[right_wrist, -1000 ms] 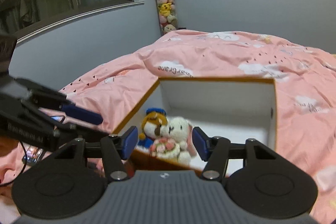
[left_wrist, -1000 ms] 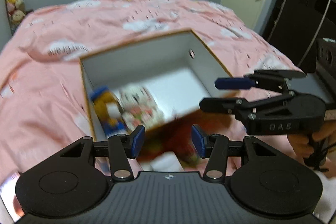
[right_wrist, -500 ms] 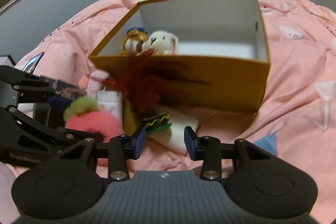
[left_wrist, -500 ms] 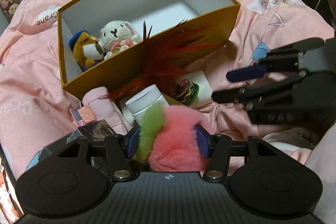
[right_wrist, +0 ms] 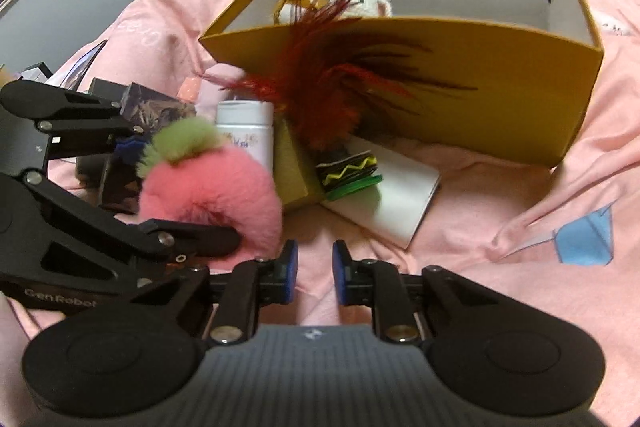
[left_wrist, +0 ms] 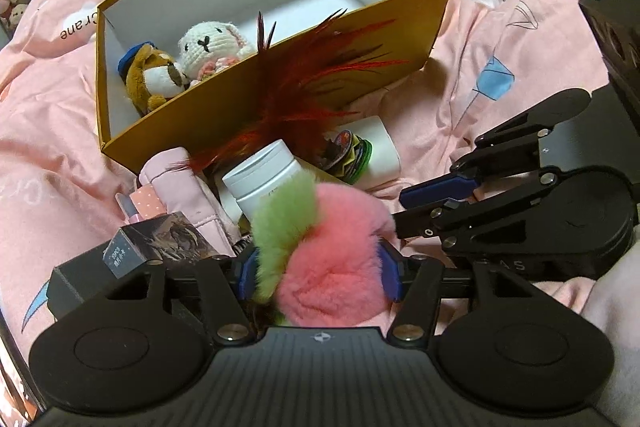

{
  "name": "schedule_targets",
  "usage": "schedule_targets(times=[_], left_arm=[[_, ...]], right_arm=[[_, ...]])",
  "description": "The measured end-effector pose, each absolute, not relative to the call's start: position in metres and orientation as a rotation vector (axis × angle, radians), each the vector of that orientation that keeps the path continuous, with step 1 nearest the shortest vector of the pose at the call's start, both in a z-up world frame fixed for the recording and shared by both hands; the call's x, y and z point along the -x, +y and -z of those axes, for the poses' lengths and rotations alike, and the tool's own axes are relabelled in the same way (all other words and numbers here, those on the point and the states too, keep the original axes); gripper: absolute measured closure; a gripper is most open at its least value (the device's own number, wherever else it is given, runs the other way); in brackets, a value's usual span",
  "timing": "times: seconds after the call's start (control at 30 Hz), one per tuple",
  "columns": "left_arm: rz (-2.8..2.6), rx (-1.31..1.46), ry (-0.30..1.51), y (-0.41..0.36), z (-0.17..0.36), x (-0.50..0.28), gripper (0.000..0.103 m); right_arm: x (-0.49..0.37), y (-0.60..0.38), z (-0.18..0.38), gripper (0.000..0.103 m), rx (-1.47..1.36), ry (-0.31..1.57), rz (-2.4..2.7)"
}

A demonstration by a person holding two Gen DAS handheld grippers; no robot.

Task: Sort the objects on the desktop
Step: 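Open both tools, withdraw from the box and move toward the remaining items, then grasp the red-green feather toy with right tool while left tool grasps pink fluffy ball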

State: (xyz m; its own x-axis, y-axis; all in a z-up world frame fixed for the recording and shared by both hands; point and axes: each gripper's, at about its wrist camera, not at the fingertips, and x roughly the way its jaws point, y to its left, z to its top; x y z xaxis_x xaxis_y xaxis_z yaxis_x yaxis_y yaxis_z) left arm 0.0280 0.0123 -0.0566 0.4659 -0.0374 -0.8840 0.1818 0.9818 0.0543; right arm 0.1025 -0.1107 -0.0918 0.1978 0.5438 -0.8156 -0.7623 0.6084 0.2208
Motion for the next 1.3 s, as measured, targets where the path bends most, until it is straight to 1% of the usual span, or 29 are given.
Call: schedule_targets(times=[0.07, 0.1, 0.17, 0.27, 0.43, 0.57, 0.63, 0.7, 0.73, 0.77, 0.8, 0.83, 0.93, 0.97, 1.03, 1.07, 1.17, 1.3], left_arm=[[0.141, -0.149, 1.076, 0.012, 0.057, -0.028, 0.036], [0.144, -0.149, 1.074, 0.012, 0.057, -0.028, 0.036], [0.149, -0.152, 1.072, 0.012, 0.058, -0.028, 0.036], [0.148, -0.162, 1.076, 0.01, 0.058, -0.029, 0.036], [0.138, -0.179, 1.085, 0.007, 0.059, -0.028, 0.039], [0.149, -0.199, 1.083, 0.003, 0.06, -0.028, 0.039], [0.139, -0.202, 1.08, 0.003, 0.061, -0.028, 0.04], [0.123, -0.195, 1.069, 0.003, 0.061, -0.028, 0.044], [0.121, -0.189, 1.06, 0.003, 0.06, -0.028, 0.048], [0.12, -0.182, 1.053, 0.004, 0.059, -0.027, 0.052], [0.118, -0.173, 1.047, 0.004, 0.058, -0.027, 0.053], [0.119, -0.169, 1.045, 0.005, 0.057, -0.027, 0.055], [0.114, -0.152, 1.044, 0.007, 0.056, -0.027, 0.056], [0.114, -0.148, 1.044, 0.008, 0.056, -0.027, 0.057], [0.116, -0.146, 1.046, 0.008, 0.056, -0.028, 0.056], [0.116, -0.146, 1.047, 0.008, 0.056, -0.028, 0.056], [0.118, -0.146, 1.052, 0.008, 0.057, -0.029, 0.056], [0.118, -0.15, 1.058, 0.007, 0.058, -0.03, 0.055]], right_arm=[[-0.102, -0.112, 0.091, 0.086, 0.249, 1.021, -0.942], [-0.102, -0.113, 0.091, 0.091, 0.24, 1.025, -0.953], [-0.103, -0.116, 0.09, 0.099, 0.182, 1.042, -1.0], [-0.106, -0.121, 0.088, 0.099, 0.117, 1.057, -1.033], [-0.103, -0.12, 0.085, 0.097, 0.133, 1.046, -1.016], [-0.106, -0.119, 0.083, 0.096, 0.167, 1.039, -0.965], [-0.11, -0.119, 0.08, 0.094, 0.192, 1.021, -0.934], [-0.115, -0.121, 0.072, 0.089, 0.199, 0.981, -0.92], [-0.119, -0.12, 0.068, 0.086, 0.201, 0.96, -0.912], [-0.122, -0.12, 0.065, 0.079, 0.204, 0.943, -0.906], [-0.125, -0.118, 0.062, 0.073, 0.21, 0.926, -0.905], [-0.127, -0.116, 0.059, 0.071, 0.223, 0.909, -0.907], [-0.131, -0.103, 0.057, 0.064, 0.284, 0.859, -0.927], [-0.132, -0.099, 0.059, 0.058, 0.299, 0.851, -0.929], [-0.136, -0.089, 0.061, 0.055, 0.325, 0.83, -0.937], [-0.139, -0.084, 0.062, 0.052, 0.334, 0.826, -0.943], [-0.147, -0.072, 0.069, 0.051, 0.334, 0.841, -0.959], [-0.153, -0.06, 0.08, 0.054, 0.345, 0.854, -0.953]])
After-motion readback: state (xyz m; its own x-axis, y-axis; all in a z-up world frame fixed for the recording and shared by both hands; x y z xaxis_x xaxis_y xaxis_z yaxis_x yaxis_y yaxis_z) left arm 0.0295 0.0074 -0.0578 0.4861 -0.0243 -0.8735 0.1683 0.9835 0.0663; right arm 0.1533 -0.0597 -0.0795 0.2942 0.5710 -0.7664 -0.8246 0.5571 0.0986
